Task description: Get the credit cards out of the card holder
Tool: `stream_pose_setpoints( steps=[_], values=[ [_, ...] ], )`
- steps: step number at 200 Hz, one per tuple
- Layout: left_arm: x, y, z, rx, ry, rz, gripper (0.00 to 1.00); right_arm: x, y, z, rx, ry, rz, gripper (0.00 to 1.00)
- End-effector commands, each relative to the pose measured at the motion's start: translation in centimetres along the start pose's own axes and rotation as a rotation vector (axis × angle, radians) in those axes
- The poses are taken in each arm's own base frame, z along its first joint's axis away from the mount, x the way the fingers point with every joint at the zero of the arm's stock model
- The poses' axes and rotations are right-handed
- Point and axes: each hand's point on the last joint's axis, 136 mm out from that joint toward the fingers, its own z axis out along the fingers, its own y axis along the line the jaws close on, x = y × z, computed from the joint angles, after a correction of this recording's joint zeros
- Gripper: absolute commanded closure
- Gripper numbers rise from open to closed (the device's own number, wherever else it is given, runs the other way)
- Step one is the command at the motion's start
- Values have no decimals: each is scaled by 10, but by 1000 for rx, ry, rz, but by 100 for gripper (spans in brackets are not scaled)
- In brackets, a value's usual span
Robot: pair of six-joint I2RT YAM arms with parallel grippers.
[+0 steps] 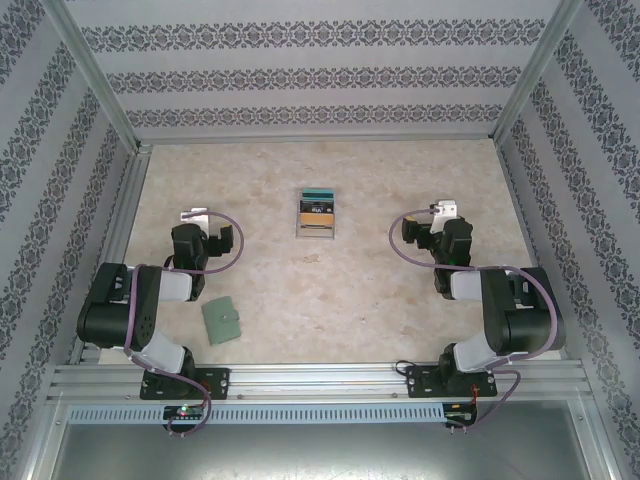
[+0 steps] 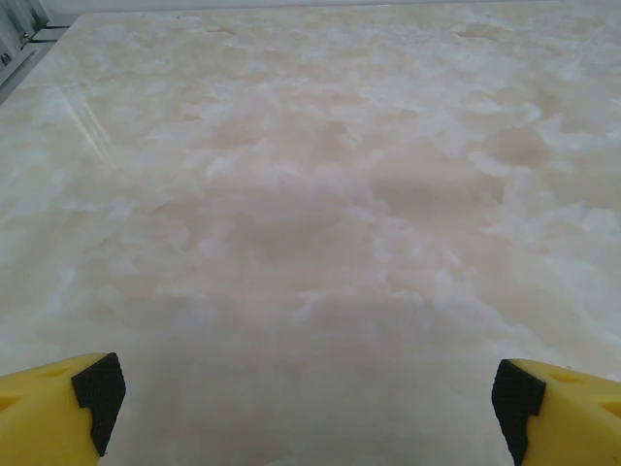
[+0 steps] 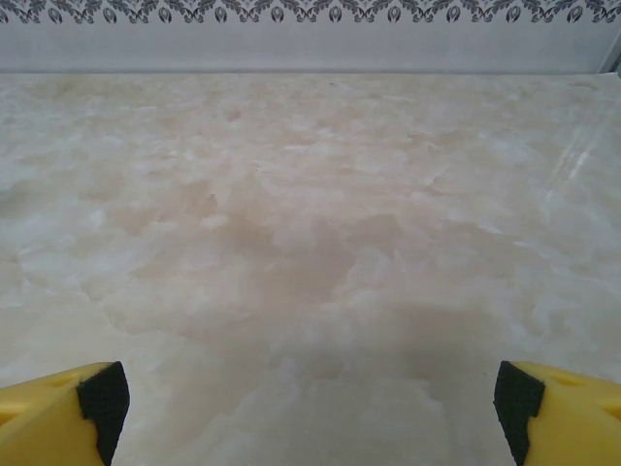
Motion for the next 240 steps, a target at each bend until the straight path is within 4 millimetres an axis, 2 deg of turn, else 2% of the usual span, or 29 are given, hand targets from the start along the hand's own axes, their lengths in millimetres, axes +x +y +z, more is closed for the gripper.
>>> stream_pose_setpoints(
  steps=[1, 124, 136, 151, 175, 199, 214, 224, 240],
  values=[
    [-13, 3, 1, -3, -48, 2, 1, -10, 1, 0, -15, -37, -6, 2],
    [-14, -1, 2, 25, -41, 11, 1, -10, 1, 0, -18, -37, -5, 2],
    [-19, -3, 1, 37, -32, 20, 1, -10, 1, -1, -17, -40, -5, 2],
    [-36, 0, -4, 15, 13, 16, 1, -14, -4, -2, 13, -45, 7, 2],
    [-71, 14, -22, -58, 58, -59, 1, -30, -15, -10, 77, -48, 31, 2],
    [-102, 34, -55, -169, 102, -221, 1, -47, -30, -27, 177, -20, 112, 2],
    [-99, 45, -79, -242, 169, -322, 1, -57, -41, -41, 238, -31, 280, 2],
    [-94, 44, -92, -241, 208, -360, 1, -61, -39, -49, 221, -42, 368, 2],
    [-75, 39, -111, -224, 279, -433, 1, -68, -32, -57, 159, -75, 488, 2]
  ],
)
